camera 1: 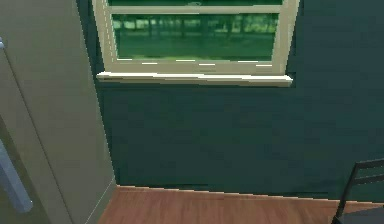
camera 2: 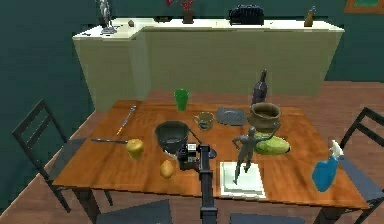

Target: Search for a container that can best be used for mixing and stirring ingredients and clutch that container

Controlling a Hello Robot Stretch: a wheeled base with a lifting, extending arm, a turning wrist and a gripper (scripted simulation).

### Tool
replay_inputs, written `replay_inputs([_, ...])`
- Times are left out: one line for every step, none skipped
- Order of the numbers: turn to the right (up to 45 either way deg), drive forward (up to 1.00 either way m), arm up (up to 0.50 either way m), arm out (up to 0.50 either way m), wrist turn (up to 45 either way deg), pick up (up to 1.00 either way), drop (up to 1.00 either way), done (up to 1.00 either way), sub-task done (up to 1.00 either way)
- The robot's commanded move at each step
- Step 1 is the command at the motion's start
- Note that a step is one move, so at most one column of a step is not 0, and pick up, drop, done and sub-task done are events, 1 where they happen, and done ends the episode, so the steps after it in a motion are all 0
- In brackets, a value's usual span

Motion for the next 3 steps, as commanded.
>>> replay_inputs([0.0, 0.00, 0.00, 0.00, 0.0, 1.00, 0.00, 0.00, 0.00])
replay_inputs([0.0, 0.00, 0.10, 0.00, 0.0, 0.00, 0.00, 0.00, 0.00])
replay_inputs([0.0, 0.00, 0.00, 0.00, 0.0, 0.00, 0.00, 1.00, 0.00])
